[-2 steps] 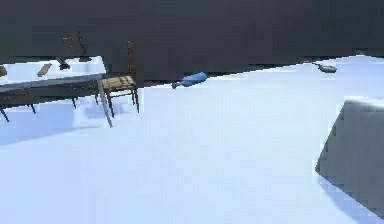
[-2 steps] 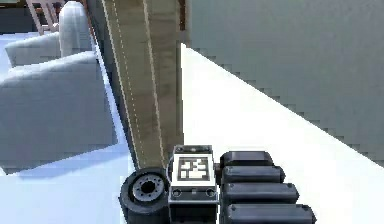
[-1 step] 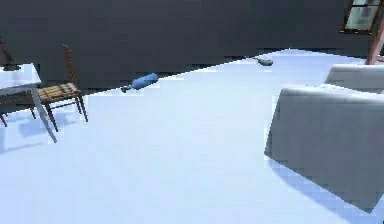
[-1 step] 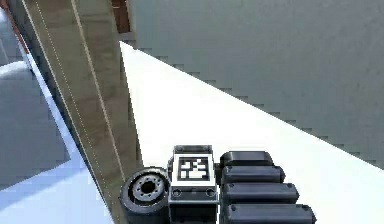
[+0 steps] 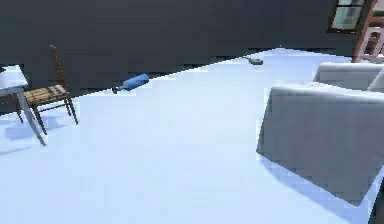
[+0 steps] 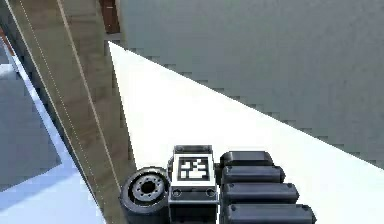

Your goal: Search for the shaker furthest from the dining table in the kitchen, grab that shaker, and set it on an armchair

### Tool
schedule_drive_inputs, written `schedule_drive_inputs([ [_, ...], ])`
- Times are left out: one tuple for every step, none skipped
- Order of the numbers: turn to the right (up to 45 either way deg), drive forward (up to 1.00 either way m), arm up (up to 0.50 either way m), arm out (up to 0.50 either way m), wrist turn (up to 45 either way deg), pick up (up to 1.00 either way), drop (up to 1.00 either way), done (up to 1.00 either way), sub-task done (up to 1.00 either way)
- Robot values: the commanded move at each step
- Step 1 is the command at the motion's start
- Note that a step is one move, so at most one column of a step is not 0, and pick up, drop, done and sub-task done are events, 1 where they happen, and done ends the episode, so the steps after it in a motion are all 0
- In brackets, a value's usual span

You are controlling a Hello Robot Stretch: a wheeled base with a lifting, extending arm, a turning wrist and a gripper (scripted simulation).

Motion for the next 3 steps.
schedule_drive_inputs([
  [-45.0,0.0,0.0,0.0,0.0,0.0,0.0,0.0,0.0],
  [-33.0,0.0,0.0,0.0,0.0,0.0,0.0,0.0,0.0],
  [0.0,0.2,0.0,0.0,0.0,0.0,0.0,0.0,0.0],
])
